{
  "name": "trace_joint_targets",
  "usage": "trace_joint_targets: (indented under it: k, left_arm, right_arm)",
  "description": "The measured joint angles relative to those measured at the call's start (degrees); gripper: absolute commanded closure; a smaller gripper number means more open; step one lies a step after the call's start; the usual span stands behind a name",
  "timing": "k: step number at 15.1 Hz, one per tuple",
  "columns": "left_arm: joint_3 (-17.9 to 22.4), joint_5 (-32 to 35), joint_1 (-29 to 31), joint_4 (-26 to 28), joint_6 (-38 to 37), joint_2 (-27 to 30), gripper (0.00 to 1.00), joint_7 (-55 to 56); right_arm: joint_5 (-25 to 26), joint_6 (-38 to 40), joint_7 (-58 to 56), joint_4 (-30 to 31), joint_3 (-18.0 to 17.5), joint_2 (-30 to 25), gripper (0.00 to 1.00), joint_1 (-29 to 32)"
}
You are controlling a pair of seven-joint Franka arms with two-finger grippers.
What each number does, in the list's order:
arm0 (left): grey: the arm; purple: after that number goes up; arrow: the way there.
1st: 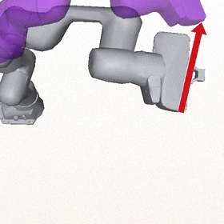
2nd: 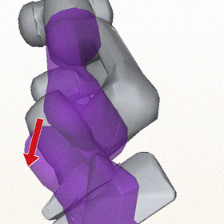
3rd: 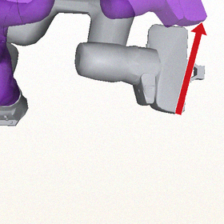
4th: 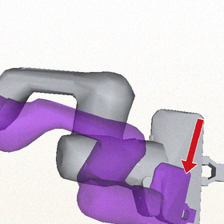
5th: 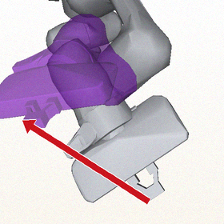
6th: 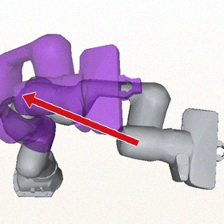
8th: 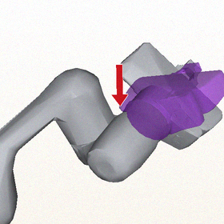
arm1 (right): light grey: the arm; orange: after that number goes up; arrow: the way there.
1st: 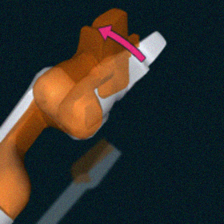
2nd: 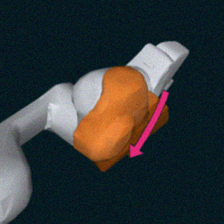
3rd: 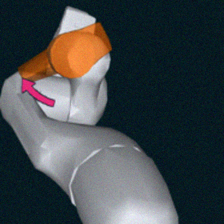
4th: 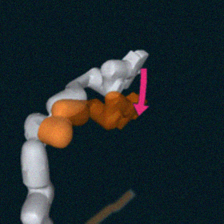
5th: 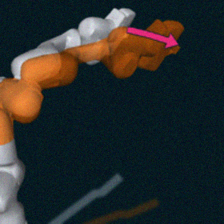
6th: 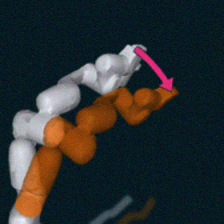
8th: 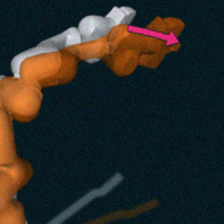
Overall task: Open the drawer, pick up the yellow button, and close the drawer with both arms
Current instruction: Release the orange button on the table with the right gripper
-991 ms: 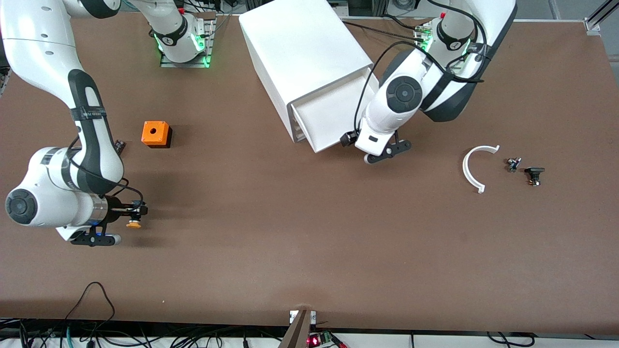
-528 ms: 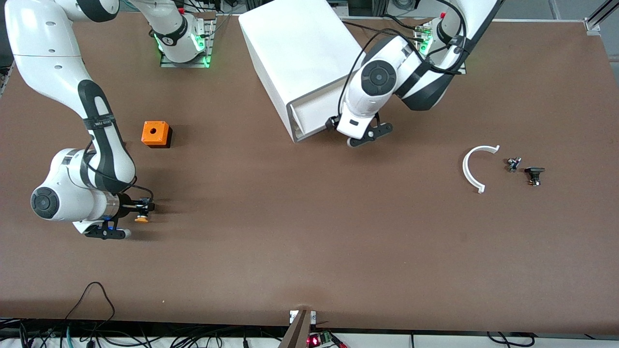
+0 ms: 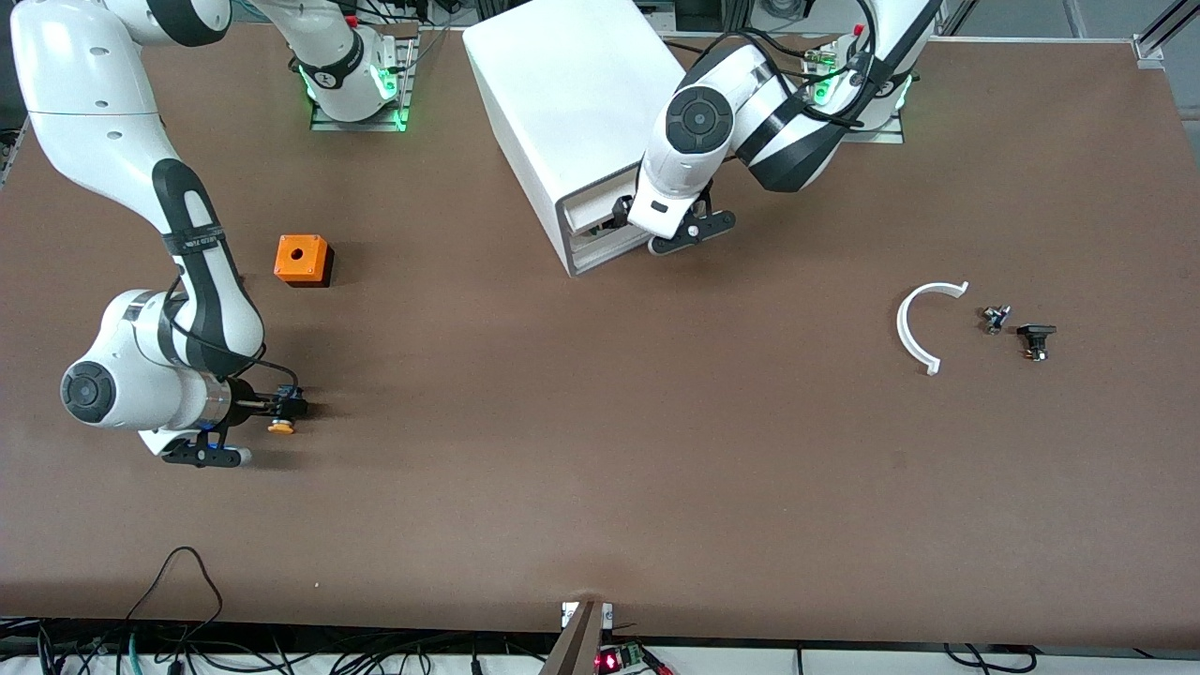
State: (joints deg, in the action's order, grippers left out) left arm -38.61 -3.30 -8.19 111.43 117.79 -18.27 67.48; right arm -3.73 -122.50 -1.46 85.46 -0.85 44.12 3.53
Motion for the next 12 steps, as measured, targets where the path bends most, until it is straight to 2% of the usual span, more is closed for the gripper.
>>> trace_joint_targets:
  k: [8, 12]
  left_arm:
    - [-1.21, -2.63, 0.15, 0.65, 0.0, 0.01, 0.0, 0.13]
    - [-1.24, -3.65, 0.28, 0.71, -0.1, 0.0, 0.0, 0.13]
  right_arm:
    - [4.07, 5.37, 0.0, -1.47, -0.65, -12.57, 0.01, -2.48]
    - [4.2, 13.82, 1.3, -1.59, -0.64, -20.05, 0.01, -2.82]
